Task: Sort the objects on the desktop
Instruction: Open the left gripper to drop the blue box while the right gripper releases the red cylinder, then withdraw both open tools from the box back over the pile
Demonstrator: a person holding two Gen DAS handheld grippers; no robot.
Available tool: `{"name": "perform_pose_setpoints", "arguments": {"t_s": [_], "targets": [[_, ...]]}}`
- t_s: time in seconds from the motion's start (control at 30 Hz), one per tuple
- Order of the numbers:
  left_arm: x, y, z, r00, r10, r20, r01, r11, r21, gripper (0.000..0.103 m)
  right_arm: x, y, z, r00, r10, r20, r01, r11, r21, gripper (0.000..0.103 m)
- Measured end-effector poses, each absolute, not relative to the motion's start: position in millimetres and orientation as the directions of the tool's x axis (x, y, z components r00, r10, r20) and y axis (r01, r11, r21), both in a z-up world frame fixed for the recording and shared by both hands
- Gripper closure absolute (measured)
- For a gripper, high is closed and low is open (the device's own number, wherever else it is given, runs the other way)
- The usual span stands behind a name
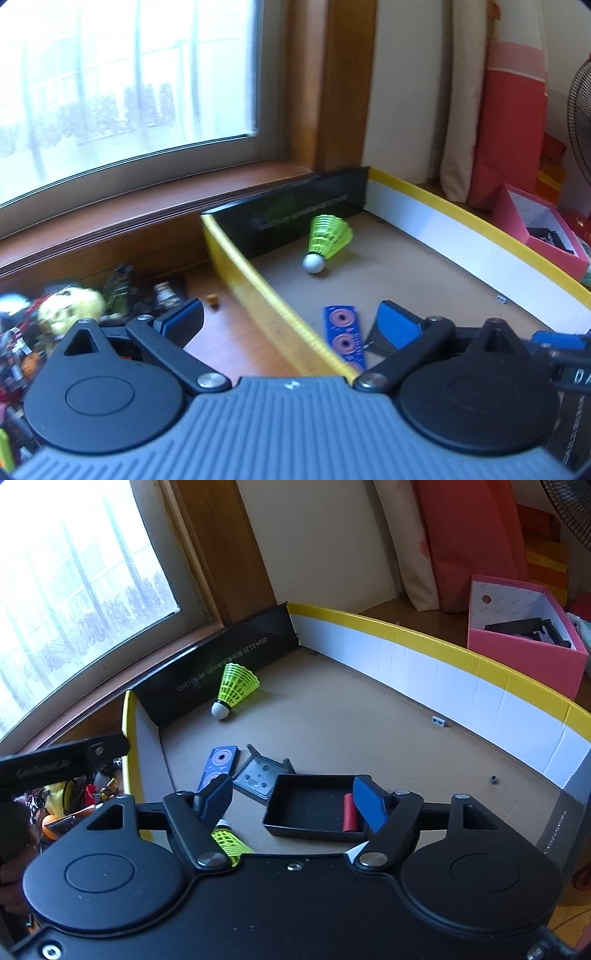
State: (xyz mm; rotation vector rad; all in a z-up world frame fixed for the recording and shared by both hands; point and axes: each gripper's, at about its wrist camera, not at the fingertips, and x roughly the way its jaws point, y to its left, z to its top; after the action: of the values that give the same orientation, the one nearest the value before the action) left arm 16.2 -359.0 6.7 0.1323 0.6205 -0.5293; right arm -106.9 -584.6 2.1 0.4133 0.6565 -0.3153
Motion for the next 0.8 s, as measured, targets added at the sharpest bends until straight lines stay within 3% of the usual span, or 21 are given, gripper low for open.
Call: {"name": "perform_pose_setpoints", "arguments": {"t_s": [0.37,0.8], "targets": [[14.1,-234.4,11.6,0.730,-0.301,-0.613,0.360,0.932,-0.030,0.000,-100.6,-493.7,27.1,0.787,-0.148,-0.599,0.350,0.906,0.237,0.021],[7.3,-63.2,15.7,0.766,-0.160,-0.622,0.208,0.978,0.005,0.000,-81.5,-322.5,18.4,0.780,-0.012,-0.625,0.232,0.934,0.270,0.019]]}}
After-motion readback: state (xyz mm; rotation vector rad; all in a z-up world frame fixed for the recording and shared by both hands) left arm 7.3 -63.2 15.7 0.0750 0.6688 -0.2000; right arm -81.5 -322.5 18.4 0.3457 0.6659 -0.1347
